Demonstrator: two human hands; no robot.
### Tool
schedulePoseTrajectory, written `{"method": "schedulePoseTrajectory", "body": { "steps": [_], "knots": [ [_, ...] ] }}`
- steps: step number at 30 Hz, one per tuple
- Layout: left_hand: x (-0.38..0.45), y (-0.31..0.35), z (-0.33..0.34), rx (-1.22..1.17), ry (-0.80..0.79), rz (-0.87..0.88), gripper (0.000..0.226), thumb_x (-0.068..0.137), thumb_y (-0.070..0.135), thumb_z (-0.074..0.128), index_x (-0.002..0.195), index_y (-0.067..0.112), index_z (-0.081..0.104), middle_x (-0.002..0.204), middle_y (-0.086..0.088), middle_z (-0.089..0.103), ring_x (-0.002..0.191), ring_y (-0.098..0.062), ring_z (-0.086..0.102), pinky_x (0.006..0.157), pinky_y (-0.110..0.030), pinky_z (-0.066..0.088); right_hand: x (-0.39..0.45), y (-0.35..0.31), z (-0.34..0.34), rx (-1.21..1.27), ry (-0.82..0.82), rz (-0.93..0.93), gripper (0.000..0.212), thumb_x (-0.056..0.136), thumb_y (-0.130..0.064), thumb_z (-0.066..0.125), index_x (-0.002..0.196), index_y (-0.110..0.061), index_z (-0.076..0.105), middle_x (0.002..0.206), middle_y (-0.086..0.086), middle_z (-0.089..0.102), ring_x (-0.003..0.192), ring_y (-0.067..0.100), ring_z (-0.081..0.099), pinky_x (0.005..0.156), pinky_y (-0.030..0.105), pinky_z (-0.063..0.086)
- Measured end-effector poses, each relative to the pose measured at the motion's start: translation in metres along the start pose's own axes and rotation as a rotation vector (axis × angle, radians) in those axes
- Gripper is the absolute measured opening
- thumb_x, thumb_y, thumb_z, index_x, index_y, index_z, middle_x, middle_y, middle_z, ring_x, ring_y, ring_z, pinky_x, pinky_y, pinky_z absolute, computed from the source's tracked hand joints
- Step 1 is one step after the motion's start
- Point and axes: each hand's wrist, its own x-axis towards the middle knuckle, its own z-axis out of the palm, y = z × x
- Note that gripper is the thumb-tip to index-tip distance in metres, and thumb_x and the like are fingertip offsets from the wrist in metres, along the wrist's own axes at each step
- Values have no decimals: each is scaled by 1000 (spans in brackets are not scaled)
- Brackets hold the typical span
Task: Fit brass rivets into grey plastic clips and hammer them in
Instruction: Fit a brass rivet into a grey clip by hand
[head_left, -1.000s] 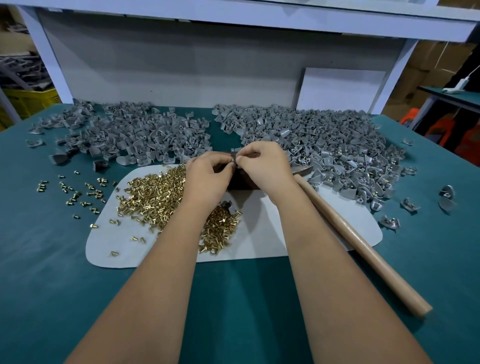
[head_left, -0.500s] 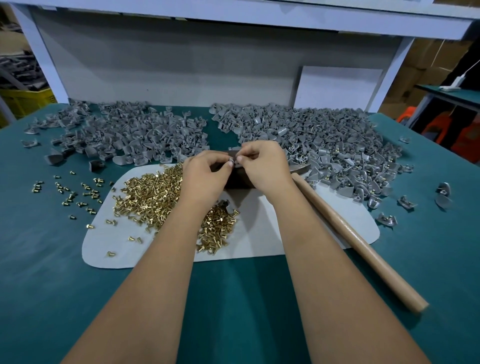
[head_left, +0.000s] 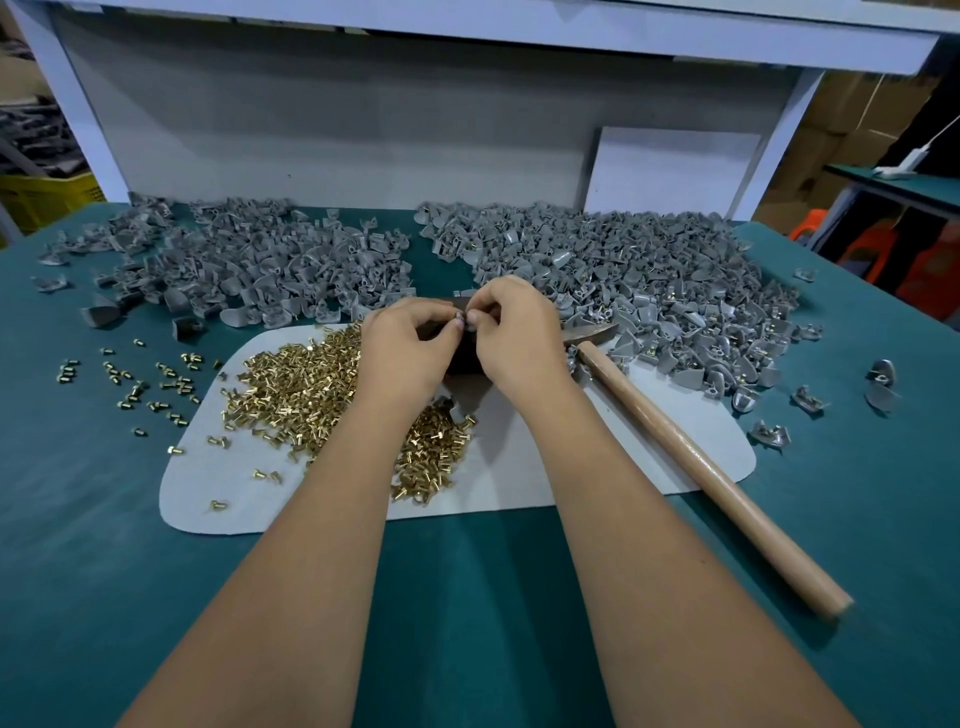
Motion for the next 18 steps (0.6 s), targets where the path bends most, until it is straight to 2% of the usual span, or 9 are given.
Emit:
{"method": "schedulePoseTrajectory", "body": {
  "steps": [3,9,14,18],
  "knots": [
    [1,-1,0,-8,-1,-4,13,89,16,67,97,17,77,101,6,68,109,-20,60,104,-45,42,-1,-1,0,-10,14,2,16,88,-6,60,76,-16,62,89,-6,55,81,10,48,69,19,32],
    [0,-1,0,-22,-3,23,14,88,12,67,97,14,77,101,3,70,103,-17,62,102,-42,44,-1,-6,2,21,13,102,13,89,-8,59,78,-15,62,94,1,62,86,19,56,77,31,46],
    [0,-2,0,-22,-3,6,14,89,14,68,99,14,77,105,0,70,107,-18,61,103,-43,43,-2,-4,-1,39,8,99,11,89,-9,60,81,-15,65,91,-2,62,87,18,56,78,31,46],
    [0,-4,0,30,2,-59,13,89,24,68,99,24,76,106,8,70,116,-26,55,101,-46,43,-3,-1,-2,40,17,64,11,87,-7,60,81,-14,66,90,-2,62,85,16,55,76,29,45]
  ]
}}
